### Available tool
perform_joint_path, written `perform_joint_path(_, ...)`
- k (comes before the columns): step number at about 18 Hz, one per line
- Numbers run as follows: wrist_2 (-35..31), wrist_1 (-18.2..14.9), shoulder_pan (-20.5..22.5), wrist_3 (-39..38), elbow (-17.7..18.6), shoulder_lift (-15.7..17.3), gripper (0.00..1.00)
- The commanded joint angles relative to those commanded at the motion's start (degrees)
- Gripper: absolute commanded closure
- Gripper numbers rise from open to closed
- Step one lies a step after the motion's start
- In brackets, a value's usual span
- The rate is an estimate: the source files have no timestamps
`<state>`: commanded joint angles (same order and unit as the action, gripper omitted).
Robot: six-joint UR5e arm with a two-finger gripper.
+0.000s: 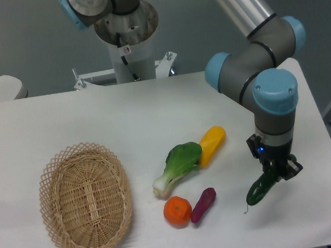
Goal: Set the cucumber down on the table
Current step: 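Lower the gripper holding the green cucumber onto the table surface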
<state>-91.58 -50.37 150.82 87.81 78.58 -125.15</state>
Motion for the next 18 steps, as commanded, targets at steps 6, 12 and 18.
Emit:
perform_joint_path(6, -0.3, 2.9, 0.2, -6.7, -0.4, -3.0, 0.85)
perform_joint_path(12, -0.7, 3.3, 0.1, -7.0, 1.2, -4.0, 0.84)
perform_joint_path(18, -1.2, 3.3, -0.1, -7.2, 2.7, -5.4, 0.83)
